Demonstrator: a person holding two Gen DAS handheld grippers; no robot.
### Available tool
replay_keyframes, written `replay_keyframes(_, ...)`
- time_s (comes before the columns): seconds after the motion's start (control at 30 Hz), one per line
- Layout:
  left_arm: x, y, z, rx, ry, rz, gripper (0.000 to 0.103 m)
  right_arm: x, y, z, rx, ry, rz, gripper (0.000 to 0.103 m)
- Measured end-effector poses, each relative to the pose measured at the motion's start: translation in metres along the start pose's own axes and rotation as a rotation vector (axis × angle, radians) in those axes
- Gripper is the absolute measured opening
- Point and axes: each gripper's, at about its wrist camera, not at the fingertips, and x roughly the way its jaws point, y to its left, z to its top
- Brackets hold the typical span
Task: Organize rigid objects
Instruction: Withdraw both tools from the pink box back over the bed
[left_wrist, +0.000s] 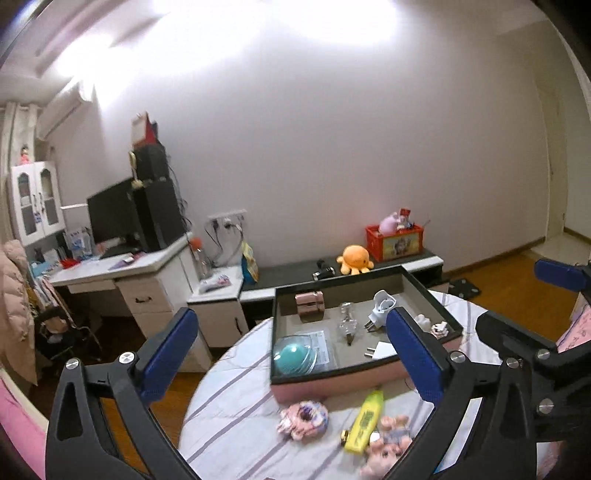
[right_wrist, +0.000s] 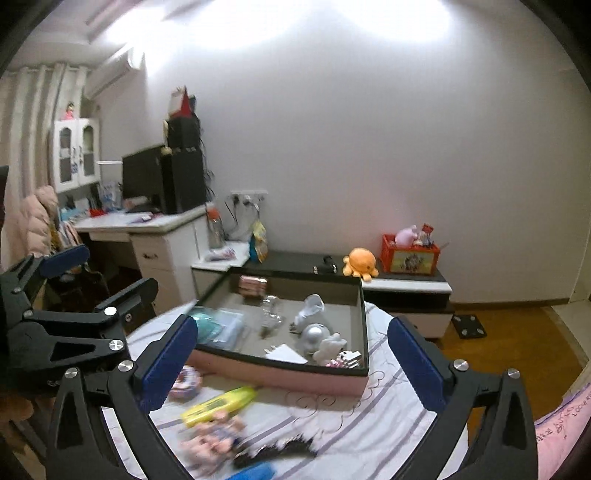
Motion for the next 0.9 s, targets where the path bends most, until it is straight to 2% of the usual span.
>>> replay_keyframes(0.2,-0.074,0.01,-0.009,-0.064,-0.098,0.023,0.103,-0.065,0.019,-0.007,-0.019,-0.093,-0.023,0.103)
replay_keyframes(0.27,-0.093,0.012,-0.015,-0.075,-0.12,0.023,0.103,-0.087,0.024,-0.012,-0.011,-0.122,-0.01,0.103)
replay_keyframes(0.4,-0.121,0.009,-0.029,-0.067,-0.139,0.072,0.103,-0.116,0.032,-0.023,-0.017,-0.148,-0.002,0.103)
replay_keyframes(0.7,-0.152,0.006,-0.04,-0.077,-0.183,0.053,0.103,-0.155,0.04,-0.041,-0.015,-0.207,-0.021,0.103)
replay_keyframes(0.9,-0.155,0.003,-0.043,-0.088,-0.171,0.025,0.103,-0.164,0.04,-0.045,-0.017,-0.22,-0.043,0.103)
